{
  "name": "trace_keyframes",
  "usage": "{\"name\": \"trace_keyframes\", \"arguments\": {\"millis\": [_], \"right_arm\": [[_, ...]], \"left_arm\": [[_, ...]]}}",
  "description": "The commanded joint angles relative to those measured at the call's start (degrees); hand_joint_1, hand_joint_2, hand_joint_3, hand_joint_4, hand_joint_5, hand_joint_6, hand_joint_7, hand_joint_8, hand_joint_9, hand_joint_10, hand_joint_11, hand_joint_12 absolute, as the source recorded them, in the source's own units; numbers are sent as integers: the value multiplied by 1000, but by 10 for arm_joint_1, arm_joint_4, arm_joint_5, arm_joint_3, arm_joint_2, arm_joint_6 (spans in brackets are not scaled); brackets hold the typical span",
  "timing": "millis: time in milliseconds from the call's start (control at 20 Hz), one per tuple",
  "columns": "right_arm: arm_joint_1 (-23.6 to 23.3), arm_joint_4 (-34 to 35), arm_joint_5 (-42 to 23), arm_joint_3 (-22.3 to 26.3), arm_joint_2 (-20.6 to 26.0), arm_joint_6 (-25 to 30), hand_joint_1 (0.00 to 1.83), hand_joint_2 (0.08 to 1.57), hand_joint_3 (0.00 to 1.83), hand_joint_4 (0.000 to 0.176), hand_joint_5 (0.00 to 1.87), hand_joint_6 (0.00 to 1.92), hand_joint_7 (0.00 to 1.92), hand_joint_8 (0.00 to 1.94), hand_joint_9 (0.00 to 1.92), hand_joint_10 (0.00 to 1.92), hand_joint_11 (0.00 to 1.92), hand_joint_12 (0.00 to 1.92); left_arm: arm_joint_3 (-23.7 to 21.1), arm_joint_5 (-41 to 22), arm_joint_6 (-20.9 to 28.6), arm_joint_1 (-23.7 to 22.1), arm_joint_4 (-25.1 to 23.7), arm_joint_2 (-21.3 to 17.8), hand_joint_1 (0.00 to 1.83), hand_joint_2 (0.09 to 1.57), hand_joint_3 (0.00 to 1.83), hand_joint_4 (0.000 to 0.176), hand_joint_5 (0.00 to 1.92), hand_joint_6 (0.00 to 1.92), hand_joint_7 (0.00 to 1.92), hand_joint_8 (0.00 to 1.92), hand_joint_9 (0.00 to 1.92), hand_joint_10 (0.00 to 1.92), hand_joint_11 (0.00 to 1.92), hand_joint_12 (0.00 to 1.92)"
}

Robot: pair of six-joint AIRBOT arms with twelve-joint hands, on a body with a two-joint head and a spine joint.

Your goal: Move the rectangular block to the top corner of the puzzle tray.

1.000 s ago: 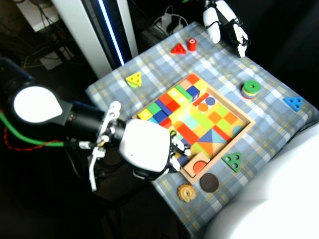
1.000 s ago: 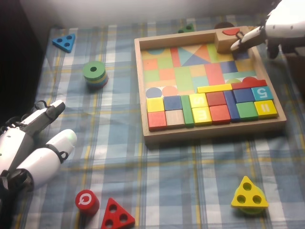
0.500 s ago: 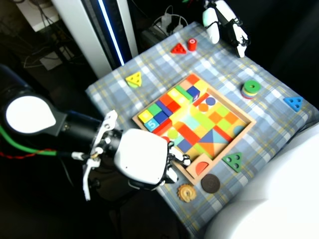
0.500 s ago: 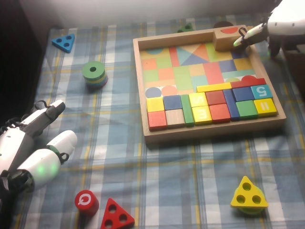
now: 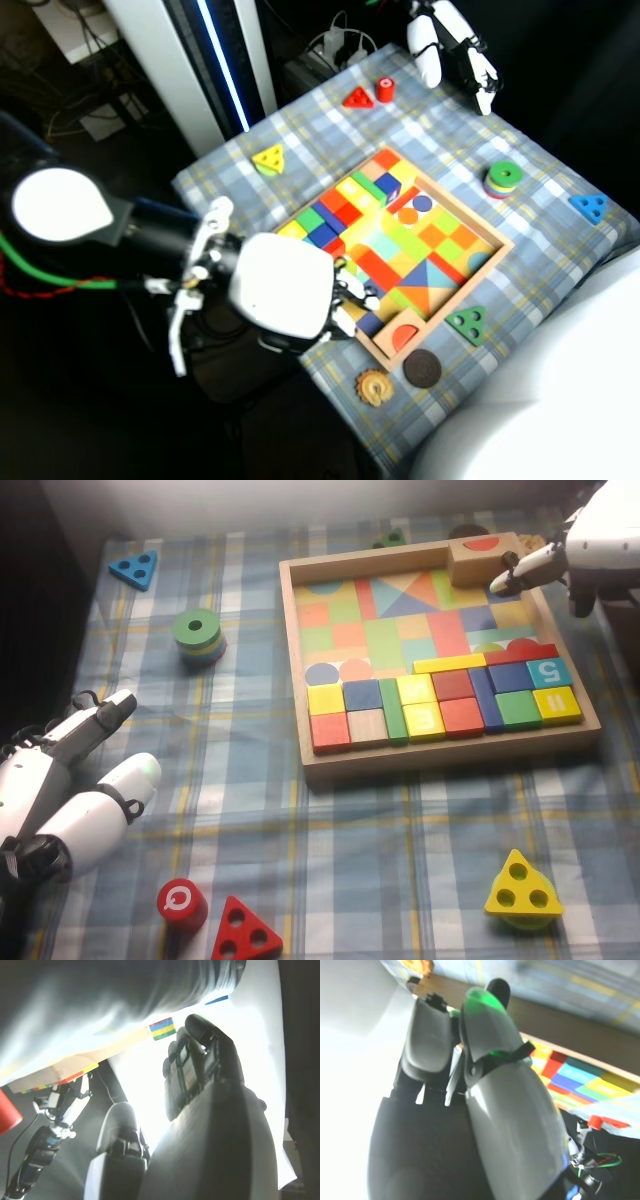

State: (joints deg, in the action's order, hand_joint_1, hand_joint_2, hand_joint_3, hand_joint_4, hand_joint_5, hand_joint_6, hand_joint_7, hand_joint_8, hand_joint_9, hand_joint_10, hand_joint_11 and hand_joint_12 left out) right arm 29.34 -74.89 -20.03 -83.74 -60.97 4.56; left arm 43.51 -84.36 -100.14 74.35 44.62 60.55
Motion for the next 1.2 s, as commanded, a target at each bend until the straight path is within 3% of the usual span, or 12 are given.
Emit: {"name": "trace_keyframes", "arguments": {"millis": [0, 200, 250, 450, 500, 550, 600, 700, 900, 1000, 1050, 1150], "right_arm": [[-11, 23, -13, 6, 7, -4, 1687, 1163, 0, 12, 418, 3, 1214, 1941, 1364, 1921, 1252, 1906], [-25, 98, -26, 50, 59, -42, 1657, 1167, 0, 29, 405, 5, 1144, 1941, 1339, 1921, 1476, 1921], [-25, 184, -49, 64, 75, -118, 1610, 1184, 7, 30, 410, 4, 1155, 1941, 1363, 1921, 1473, 1921], [3, 368, -74, 132, 122, -316, 1397, 1232, 26, 88, 422, 4, 1184, 1941, 1400, 1921, 1434, 1921], [16, 412, -89, 152, 136, -355, 1400, 1236, 23, 61, 413, 1, 1196, 1941, 1427, 1921, 1441, 1921], [24, 429, -97, 157, 142, -364, 1366, 1232, 18, 72, 410, 0, 1205, 1941, 1447, 1921, 1442, 1921], [47, 476, -124, 167, 151, -375, 1303, 1228, 14, 64, 396, 0, 1233, 1941, 1463, 1921, 1442, 1921], [114, 570, -190, 176, 161, -400, 1187, 1229, 12, 1, 393, 2, 1228, 1941, 1470, 1921, 1436, 1921], [250, 779, -331, 256, 182, -595, 602, 1296, 13, 0, 334, 5, 1079, 1941, 1327, 1921, 1324, 1921], [306, 843, -404, 292, 182, -665, 273, 1330, 6, 0, 255, 1, 828, 1496, 983, 1854, 968, 1921], [338, 870, -440, 307, 182, -689, 168, 1329, 1, 11, 229, 0, 826, 1232, 886, 1649, 772, 1892], [412, 942, -537, 337, 176, -747, 16, 1299, 0, 5, 233, 2, 671, 544, 546, 987, 210, 1593]], "left_arm": [[2, -62, 6, -2, -23, 0, 262, 1371, 0, 14, 355, 2, 386, 1, 326, 9, 0, 886], [2, -63, 6, -1, -22, 0, 221, 1373, 0, 12, 359, 1, 395, 0, 342, 16, 0, 1067], [2, -65, 6, -1, -21, 0, 220, 1373, 0, 17, 361, 1, 398, 2, 342, 16, 0, 1078], [1, -67, 8, 2, -18, 0, 219, 1371, 0, 19, 348, 2, 382, 2, 327, 9, 0, 970], [1, -69, 8, 3, -18, -1, 224, 1373, 1, 20, 349, 2, 385, 3, 333, 11, 0, 967], [1, -69, 8, 3, -18, -1, 236, 1372, 0, 18, 354, 3, 388, 3, 339, 13, 0, 970], [1, -71, 8, 3, -17, -1, 220, 1374, 1, 20, 349, 1, 390, 2, 343, 14, 0, 976], [1, -72, 11, 5, -15, -1, 212, 1384, 0, 24, 338, 1, 377, 1, 327, 6, 0, 895], [1, -72, 14, 6, -13, -1, 205, 1378, 0, 28, 341, 1, 386, 1, 330, 7, 0, 895], [1, -72, 15, 6, -12, -1, 213, 1378, 0, 35, 338, 0, 373, 1, 313, 4, 0, 876], [1, -71, 15, 6, -12, -1, 200, 1380, 1, 32, 344, 0, 375, 0, 312, 3, 0, 824], [1, -71, 15, 6, -10, 0, 221, 1381, 0, 14, 357, 2, 387, 1, 330, 10, 0, 869]]}}
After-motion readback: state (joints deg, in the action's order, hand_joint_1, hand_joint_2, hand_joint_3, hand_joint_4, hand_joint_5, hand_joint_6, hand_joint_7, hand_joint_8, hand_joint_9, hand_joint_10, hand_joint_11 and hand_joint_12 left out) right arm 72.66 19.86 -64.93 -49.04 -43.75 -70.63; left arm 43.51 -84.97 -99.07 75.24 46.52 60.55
